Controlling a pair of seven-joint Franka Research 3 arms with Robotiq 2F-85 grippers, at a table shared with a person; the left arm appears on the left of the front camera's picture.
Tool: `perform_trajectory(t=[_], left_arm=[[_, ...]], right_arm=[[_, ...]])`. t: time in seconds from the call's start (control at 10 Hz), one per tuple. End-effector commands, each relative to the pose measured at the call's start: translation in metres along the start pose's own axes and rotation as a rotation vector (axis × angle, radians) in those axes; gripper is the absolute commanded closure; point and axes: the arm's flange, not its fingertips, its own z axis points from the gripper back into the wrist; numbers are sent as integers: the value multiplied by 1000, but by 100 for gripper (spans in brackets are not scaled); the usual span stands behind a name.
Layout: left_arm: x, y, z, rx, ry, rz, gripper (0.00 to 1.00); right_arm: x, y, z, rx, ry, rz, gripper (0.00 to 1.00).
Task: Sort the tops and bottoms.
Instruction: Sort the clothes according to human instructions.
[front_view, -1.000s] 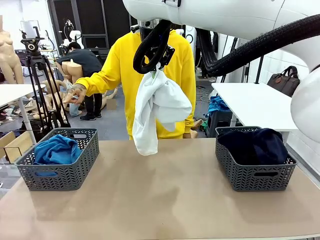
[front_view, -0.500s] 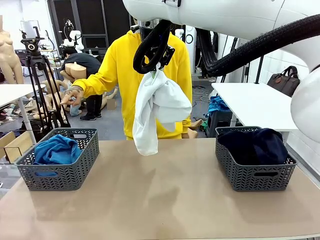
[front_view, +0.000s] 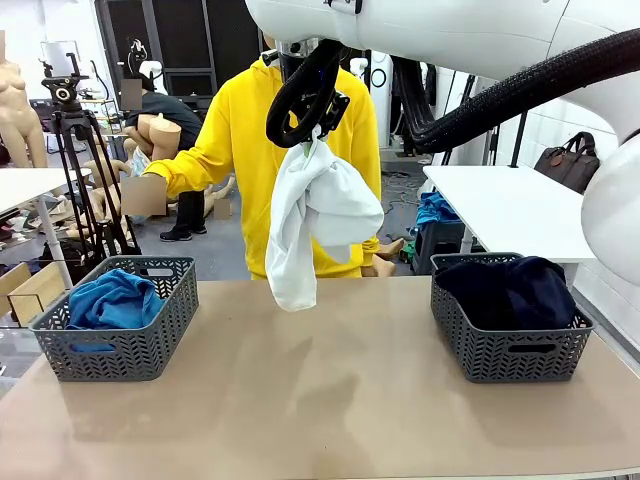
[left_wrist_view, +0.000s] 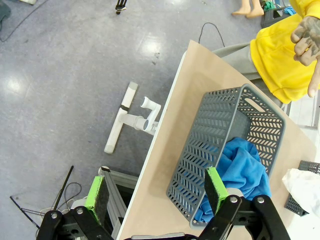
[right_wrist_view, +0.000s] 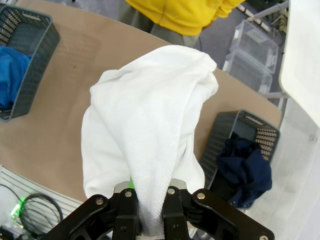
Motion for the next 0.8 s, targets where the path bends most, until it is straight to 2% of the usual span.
perform_trajectory(t=[0.0, 0.2, 0.3, 0.5, 0.7], left_arm=[[-1, -1, 0, 12, -7, 16, 0], [-1, -1, 0, 12, -7, 16, 0], [-1, -1, 0, 12, -7, 16, 0], [-1, -1, 0, 12, -7, 16, 0], [-1, -1, 0, 12, -7, 16, 0]], right_arm=[[0, 0, 0, 0, 0, 0, 100], [35, 27, 2, -42, -29, -70, 100], [63, 47, 7, -54, -61, -88, 100], [139, 99, 22, -27, -169, -124, 100], [199, 155, 46, -23, -299, -130, 100]])
